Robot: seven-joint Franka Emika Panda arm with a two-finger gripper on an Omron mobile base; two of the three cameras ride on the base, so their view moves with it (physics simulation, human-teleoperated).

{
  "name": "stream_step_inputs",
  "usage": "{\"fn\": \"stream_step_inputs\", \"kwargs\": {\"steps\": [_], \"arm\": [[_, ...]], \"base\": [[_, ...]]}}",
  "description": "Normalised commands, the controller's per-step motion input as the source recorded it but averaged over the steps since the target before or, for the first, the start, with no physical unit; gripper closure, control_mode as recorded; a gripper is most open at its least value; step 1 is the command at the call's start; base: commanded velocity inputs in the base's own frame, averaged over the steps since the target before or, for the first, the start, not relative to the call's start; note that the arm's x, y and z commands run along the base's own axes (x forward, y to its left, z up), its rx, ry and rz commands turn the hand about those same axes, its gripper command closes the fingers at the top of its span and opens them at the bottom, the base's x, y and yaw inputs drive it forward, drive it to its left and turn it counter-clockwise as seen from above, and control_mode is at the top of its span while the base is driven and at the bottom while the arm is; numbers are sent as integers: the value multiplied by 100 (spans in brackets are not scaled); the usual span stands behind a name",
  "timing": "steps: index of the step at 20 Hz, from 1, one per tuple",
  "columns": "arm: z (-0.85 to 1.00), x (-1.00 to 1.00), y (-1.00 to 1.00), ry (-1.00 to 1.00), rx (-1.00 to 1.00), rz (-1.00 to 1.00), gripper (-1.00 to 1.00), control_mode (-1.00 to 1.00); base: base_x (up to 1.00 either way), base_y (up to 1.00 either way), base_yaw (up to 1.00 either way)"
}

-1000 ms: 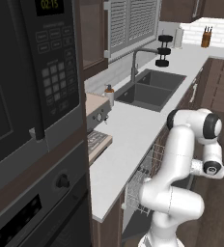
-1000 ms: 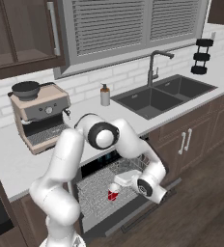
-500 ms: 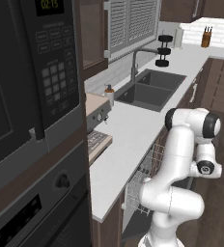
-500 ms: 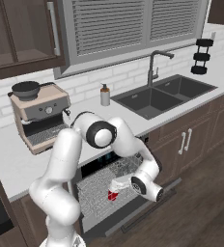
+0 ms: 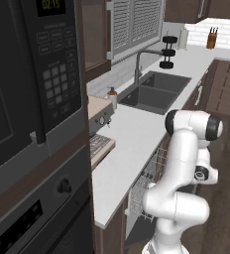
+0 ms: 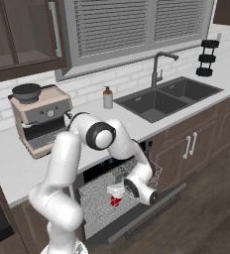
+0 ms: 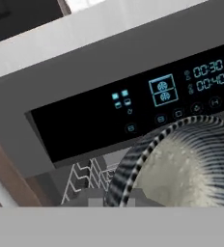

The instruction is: Pick up the cup and bowl from the counter, place them in the dishwasher, and close the dishwasher door.

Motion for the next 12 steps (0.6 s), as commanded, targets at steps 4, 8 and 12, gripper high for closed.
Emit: {"fn": "stream_step_inputs", "kwargs": {"steps": [4, 8, 12], "arm": [[-39, 41, 6, 12, -13, -3, 100, -100], [-45, 46, 0, 5, -8, 0, 100, -100], [-71, 34, -2, 0, 0, 0, 100, -100]], "base": [[0, 0, 0], [0, 0, 0], [0, 0, 0]]}}
